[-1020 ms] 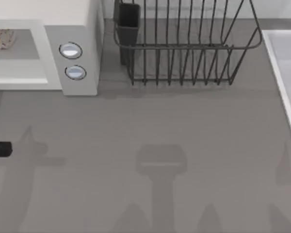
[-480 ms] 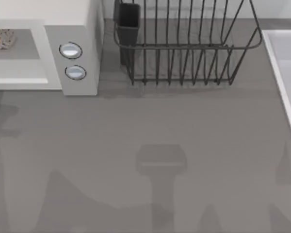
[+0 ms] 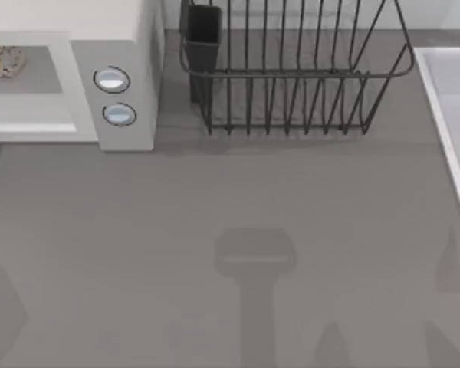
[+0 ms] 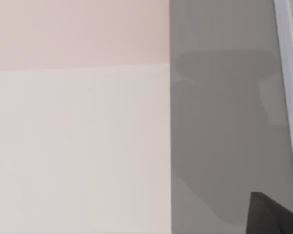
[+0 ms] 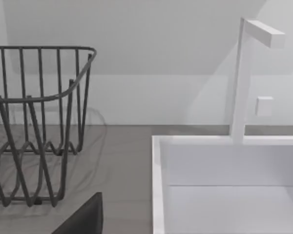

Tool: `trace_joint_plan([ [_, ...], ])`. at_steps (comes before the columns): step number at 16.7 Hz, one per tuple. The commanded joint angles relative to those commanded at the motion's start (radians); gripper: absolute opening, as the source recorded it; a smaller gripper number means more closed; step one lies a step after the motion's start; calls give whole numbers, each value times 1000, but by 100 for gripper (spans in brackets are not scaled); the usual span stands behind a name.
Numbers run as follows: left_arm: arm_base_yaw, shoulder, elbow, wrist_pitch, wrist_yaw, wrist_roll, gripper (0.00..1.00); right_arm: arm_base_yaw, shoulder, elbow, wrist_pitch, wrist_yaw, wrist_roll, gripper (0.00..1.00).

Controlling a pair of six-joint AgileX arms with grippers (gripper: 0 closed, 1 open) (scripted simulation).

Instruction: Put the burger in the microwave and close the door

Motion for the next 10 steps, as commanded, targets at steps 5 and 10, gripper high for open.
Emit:
trace_joint_plan([
  [5, 105, 157, 155, -95, 151, 65, 0, 0, 0, 0, 0, 0, 0, 100],
  [10, 103, 160, 161, -96, 156, 67, 0, 0, 0, 0, 0, 0, 0, 100],
])
